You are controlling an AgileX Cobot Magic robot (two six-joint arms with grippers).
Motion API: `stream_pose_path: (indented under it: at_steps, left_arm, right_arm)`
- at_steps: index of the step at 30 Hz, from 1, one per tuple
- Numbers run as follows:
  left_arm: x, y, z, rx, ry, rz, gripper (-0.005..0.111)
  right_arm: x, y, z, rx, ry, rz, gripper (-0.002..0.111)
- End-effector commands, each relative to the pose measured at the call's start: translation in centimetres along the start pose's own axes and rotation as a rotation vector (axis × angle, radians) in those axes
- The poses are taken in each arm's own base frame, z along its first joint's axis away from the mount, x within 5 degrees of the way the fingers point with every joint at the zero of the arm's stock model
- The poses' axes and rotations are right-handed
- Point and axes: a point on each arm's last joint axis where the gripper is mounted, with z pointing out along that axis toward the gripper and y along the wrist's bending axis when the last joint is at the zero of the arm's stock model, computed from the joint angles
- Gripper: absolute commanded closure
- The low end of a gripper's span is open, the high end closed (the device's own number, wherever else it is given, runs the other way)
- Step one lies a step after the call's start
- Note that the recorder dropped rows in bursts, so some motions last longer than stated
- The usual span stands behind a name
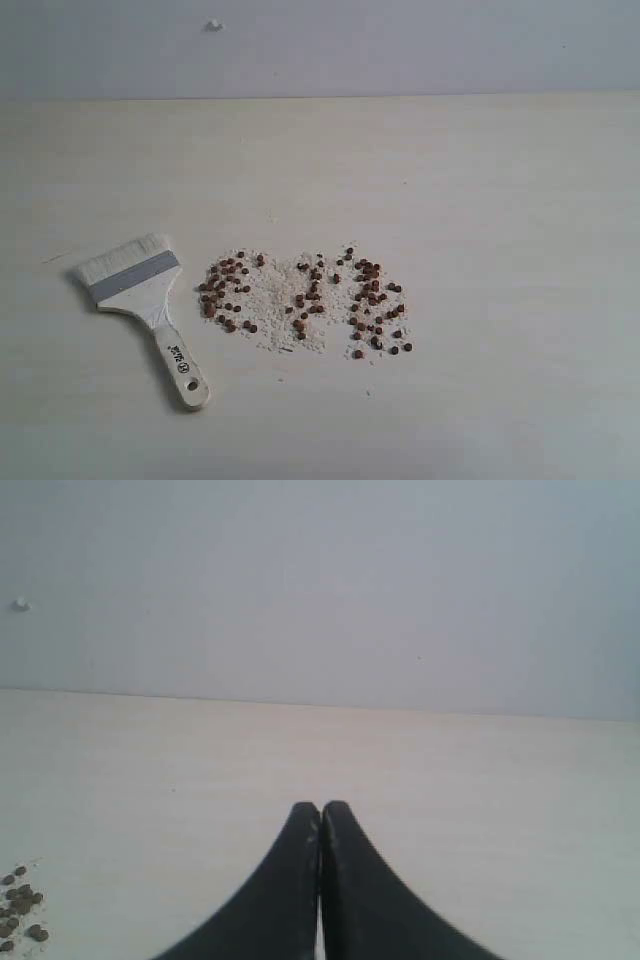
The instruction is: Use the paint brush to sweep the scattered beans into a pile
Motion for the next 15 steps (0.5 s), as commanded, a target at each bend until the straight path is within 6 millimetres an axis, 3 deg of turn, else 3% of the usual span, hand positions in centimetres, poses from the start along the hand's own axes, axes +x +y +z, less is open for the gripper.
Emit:
stream_pose_path:
  at_steps: [1,8,15]
  left_arm:
    - [0.0,0.0,0.5,-0.015,0.062,0.002,0.107]
    - [0.3,0.1,0.6,-0.045,0.17,-0.005,0.107]
    - [-3.6,-1.0,2.4,-0.131,0.444,0.002,0.107]
  right_arm:
    - [0.0,0.0,0.0,0.005,-0.015,-0.004,0.108]
    - [0.0,0.0,0.0,0.005,-0.015,-0.004,0.108]
    - [0.0,0.0,0.0,0.005,-0.015,-0.004,0.108]
